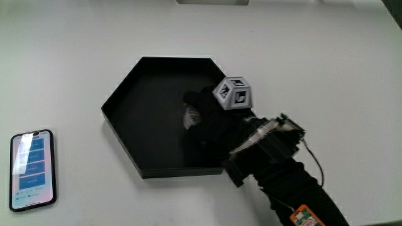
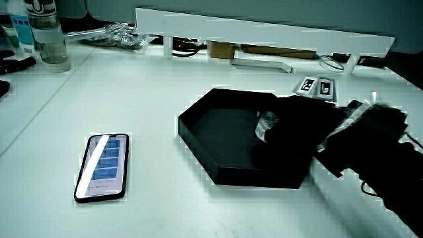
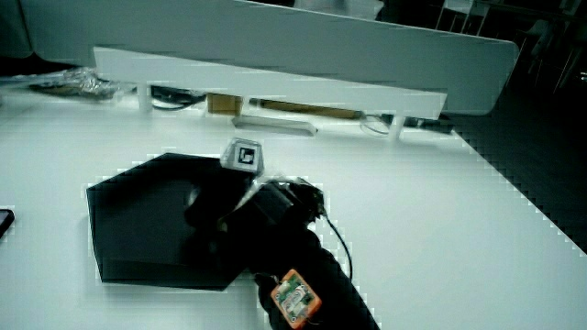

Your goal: Place paper clip into plate

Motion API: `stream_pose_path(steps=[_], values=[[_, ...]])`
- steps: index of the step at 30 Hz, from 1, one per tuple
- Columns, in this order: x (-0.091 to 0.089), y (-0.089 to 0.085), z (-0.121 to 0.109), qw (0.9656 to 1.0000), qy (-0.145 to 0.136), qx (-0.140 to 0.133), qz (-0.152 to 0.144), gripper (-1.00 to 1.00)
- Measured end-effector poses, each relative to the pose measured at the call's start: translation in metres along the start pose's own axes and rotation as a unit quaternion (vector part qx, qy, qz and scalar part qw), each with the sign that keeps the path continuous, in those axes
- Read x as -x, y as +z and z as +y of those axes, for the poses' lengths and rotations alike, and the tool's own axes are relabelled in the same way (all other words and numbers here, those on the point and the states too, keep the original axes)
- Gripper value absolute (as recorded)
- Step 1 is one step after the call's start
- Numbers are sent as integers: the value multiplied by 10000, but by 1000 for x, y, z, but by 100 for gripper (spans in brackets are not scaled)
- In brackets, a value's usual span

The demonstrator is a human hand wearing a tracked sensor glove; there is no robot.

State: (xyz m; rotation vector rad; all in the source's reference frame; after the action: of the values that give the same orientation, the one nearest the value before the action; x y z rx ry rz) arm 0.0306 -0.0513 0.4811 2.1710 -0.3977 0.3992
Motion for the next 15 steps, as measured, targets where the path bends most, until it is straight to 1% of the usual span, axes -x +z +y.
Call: stream_pose_path(steps=[1,2,3,5,6,10,12,13,15], values=[[0,-2,1,10000,15,71,54,0],[0,-4,2,9999,-13,85,85,0],[0,-4,2,9999,-50,83,45,0],[0,-7,3,9997,24,203,136,0],[-2,-8,5,9999,-77,129,79,0],[-4,-9,8,9996,-151,202,132,0],[-6,-10,9,9994,-185,196,197,0],[-6,-11,11,9994,-240,187,154,0],[-6,-13,11,9994,-262,112,176,0]])
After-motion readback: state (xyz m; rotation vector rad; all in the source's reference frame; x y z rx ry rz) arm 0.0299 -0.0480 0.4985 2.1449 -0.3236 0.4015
